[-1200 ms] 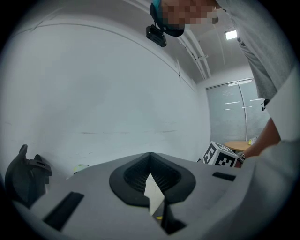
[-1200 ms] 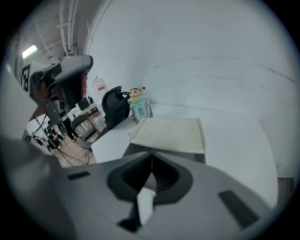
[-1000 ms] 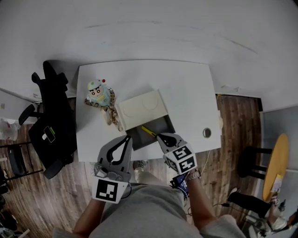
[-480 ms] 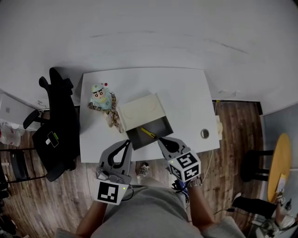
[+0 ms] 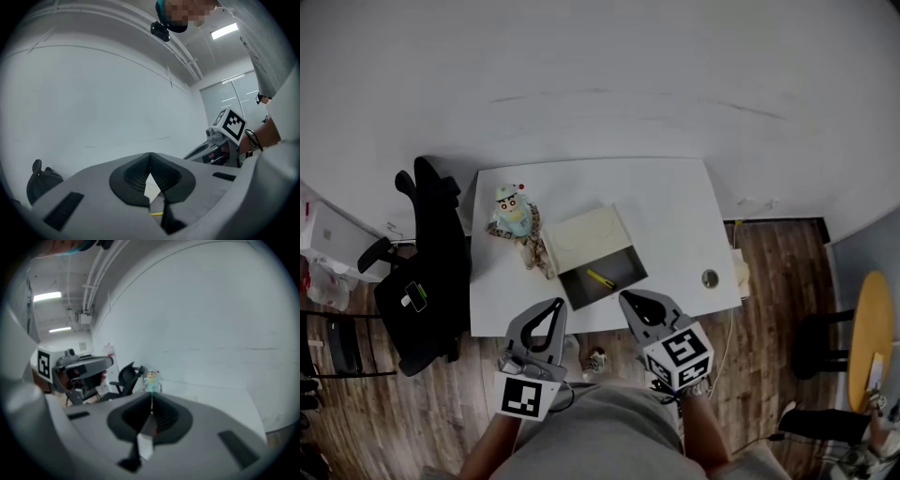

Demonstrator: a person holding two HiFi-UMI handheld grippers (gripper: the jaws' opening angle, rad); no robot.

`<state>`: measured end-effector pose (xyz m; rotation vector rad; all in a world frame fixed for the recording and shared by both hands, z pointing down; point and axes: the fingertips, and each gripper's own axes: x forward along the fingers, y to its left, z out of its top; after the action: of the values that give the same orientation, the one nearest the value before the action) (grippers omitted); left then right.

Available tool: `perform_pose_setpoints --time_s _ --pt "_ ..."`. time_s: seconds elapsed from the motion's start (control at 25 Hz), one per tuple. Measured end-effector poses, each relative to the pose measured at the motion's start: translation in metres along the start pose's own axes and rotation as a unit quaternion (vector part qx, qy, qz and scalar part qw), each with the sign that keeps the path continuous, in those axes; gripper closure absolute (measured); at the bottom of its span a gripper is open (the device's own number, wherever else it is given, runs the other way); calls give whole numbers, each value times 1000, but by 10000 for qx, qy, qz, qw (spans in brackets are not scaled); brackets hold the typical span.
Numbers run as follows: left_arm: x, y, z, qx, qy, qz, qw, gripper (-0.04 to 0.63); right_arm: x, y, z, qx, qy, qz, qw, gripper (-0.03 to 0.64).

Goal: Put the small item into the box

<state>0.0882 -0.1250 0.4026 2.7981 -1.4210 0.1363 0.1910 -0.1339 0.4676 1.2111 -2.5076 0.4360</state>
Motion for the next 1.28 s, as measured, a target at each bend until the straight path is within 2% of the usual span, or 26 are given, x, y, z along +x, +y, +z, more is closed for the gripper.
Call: perform_pose_setpoints --time_s 0.68,0.92,1.08,1.28 --pt "-32 -14 26 126 -460 104 9988 565 -63 34 59 -403 -1049 -50 9937 583" --pt "-37 -19 40 233 -561 43 9981 565 -78 41 77 -484 -1342 -69 9897 583" --pt "-39 -19 45 122 -584 29 9982 565 -84 46 87 -590 -1549 -77 9861 584" --pt "-40 -20 47 158 -588 9 9981 565 -86 50 94 -702 -1724 -1 9825 584"
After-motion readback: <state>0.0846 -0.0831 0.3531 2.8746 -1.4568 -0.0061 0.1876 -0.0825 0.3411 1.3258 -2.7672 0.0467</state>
